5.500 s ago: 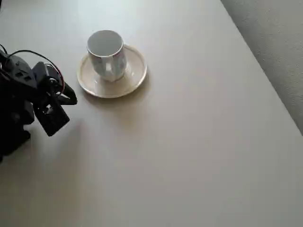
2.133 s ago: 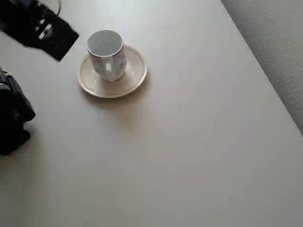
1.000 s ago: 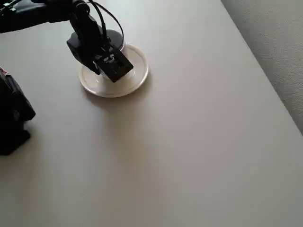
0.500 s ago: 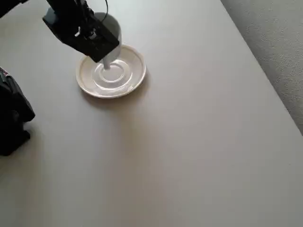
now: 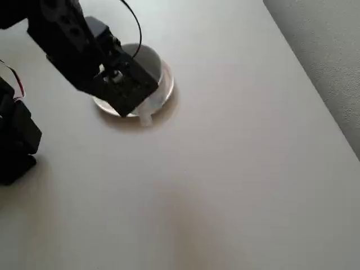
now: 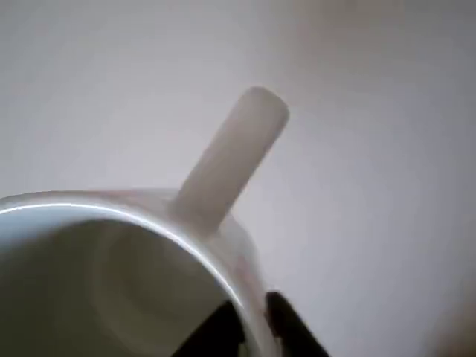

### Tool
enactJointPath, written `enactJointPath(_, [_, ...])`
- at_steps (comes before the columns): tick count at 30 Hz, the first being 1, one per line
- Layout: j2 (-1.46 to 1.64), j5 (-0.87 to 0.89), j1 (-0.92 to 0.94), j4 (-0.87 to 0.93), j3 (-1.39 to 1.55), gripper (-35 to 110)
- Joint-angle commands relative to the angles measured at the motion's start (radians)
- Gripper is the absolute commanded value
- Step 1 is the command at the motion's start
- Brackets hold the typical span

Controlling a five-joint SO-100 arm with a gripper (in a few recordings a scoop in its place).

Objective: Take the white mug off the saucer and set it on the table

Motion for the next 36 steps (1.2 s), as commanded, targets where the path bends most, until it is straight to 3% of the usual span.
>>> enactJointPath(1, [0.124,-0.107,0.13,-0.262,0.305,-2])
enactJointPath(13, [0.296,-0.14,0.087,-0.479,0.744,-1])
enactJointPath(17, [0.287,-0.133,0.086,-0.489,0.775,19])
enactJointPath(21, [0.367,-0.086,0.069,-0.477,0.762,29])
enactJointPath(26, [0.644,0.012,0.002,-0.353,0.724,29])
enactJointPath(31, [0.873,0.187,-0.054,-0.118,0.538,28])
enactJointPath(36, [1.049,0.382,-0.176,0.026,0.5,8])
